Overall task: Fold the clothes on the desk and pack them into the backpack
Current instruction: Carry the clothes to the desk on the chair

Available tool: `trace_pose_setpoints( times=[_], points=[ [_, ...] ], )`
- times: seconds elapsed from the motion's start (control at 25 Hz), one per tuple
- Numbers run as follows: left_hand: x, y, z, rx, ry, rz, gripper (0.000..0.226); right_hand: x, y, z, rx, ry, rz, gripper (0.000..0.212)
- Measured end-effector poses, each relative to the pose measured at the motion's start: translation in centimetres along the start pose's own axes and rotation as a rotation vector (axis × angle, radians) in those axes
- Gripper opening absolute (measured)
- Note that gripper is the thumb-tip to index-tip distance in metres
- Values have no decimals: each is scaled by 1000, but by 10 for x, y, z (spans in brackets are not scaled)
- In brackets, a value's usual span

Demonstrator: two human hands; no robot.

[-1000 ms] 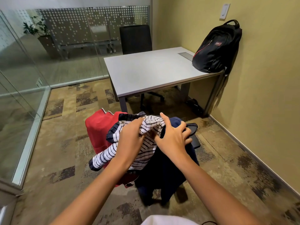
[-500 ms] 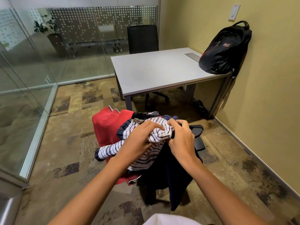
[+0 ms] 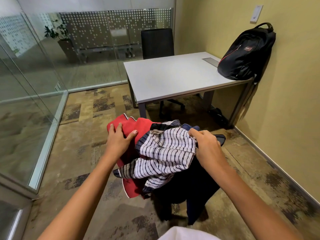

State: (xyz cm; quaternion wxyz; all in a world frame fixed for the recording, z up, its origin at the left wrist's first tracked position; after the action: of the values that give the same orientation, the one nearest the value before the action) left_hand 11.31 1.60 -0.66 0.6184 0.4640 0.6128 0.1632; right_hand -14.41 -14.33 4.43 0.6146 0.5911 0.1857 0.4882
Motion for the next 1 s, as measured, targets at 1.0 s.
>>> trace_pose_setpoints(
  times=[1.0],
  points=[
    [-131, 36, -113, 42, -436, -558, 20, 57, 75, -28, -529, 317, -18, 44]
  ],
)
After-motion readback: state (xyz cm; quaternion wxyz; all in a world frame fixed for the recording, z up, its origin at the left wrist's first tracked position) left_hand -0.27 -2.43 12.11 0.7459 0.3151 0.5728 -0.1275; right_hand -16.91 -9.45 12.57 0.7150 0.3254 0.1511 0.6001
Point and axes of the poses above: each hand's wrist, its own z-axis towards the middle knuckle, its own y-axis out of the back of the hand, x = y × z, the point moved 8 cm from there along z, towards the middle knuckle, and after that the axes turned 11 degrees about y, right-handed, at the moved point
